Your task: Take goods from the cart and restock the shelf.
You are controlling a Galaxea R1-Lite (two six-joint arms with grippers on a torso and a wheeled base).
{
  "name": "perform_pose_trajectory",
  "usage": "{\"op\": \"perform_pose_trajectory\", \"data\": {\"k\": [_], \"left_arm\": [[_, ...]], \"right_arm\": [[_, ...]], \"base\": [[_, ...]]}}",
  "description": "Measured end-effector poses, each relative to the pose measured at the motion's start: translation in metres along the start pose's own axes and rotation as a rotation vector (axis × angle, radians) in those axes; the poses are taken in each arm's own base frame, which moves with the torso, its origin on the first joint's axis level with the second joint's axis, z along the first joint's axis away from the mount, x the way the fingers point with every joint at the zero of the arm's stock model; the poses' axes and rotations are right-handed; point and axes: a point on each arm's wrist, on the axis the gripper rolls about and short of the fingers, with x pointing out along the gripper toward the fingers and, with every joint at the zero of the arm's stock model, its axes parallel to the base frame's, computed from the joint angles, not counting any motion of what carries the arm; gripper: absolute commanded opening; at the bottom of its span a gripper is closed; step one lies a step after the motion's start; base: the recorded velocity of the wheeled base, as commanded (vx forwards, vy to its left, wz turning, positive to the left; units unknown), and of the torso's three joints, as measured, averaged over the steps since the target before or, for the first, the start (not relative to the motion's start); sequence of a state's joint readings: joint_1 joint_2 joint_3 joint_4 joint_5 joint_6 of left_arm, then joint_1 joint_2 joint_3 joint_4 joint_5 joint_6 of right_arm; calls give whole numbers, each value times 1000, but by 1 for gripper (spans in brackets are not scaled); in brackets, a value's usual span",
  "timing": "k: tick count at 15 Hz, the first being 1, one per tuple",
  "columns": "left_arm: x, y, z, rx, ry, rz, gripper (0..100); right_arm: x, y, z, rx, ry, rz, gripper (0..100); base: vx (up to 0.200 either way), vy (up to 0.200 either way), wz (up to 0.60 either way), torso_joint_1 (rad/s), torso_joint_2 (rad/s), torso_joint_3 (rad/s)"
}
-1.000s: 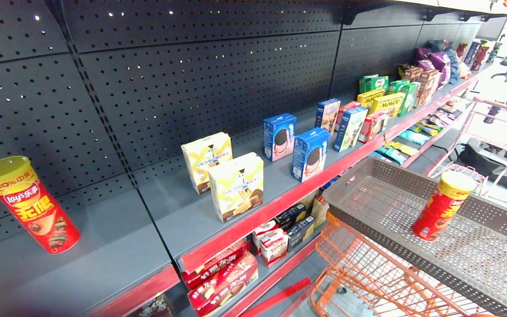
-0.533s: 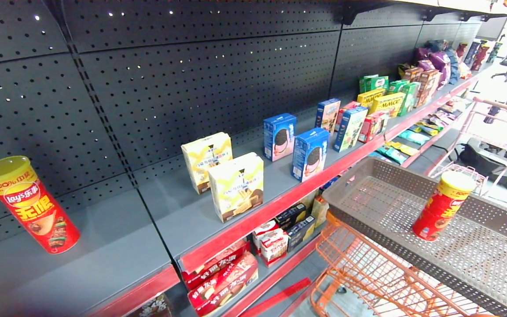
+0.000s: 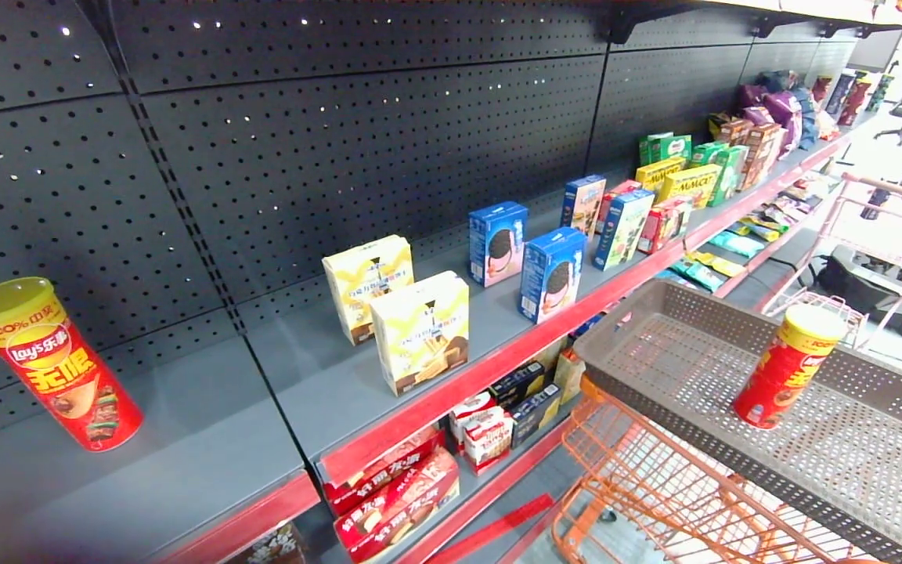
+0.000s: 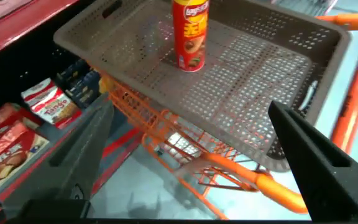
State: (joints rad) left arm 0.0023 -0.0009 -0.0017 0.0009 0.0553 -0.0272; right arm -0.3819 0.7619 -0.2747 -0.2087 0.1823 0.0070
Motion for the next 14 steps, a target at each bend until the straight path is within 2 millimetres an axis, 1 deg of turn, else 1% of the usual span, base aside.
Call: {"op": "perform_pose_trajectory", "data": {"k": [2, 4, 7, 9, 11, 13, 14], "left_arm": [[0, 0, 0, 0, 0, 0, 100], [0, 0, 0, 0, 0, -1, 100], [0, 0, 0, 0, 0, 1, 100], [0, 0, 0, 0, 0, 0, 100], [0, 0, 0, 0, 0, 1, 100], [0, 0, 0, 0, 0, 1, 100], [0, 0, 0, 0, 0, 0, 100]], "right_arm": [[24, -6, 12, 14, 41, -22, 100], [51, -18, 21, 3, 103, -79, 100], [91, -44, 28, -110, 131, -172, 100], [115, -56, 26, -159, 128, -190, 100], [138, -65, 20, -176, 121, -171, 100], [158, -68, 11, -182, 115, -102, 100], [166, -66, 8, -186, 109, -55, 100]], "base": [[0, 0, 0, 0, 0, 0], [0, 0, 0, 0, 0, 0], [0, 0, 0, 0, 0, 0], [0, 0, 0, 0, 0, 0], [0, 0, 0, 0, 0, 0], [0, 0, 0, 0, 0, 0], [0, 0, 0, 0, 0, 0]]}}
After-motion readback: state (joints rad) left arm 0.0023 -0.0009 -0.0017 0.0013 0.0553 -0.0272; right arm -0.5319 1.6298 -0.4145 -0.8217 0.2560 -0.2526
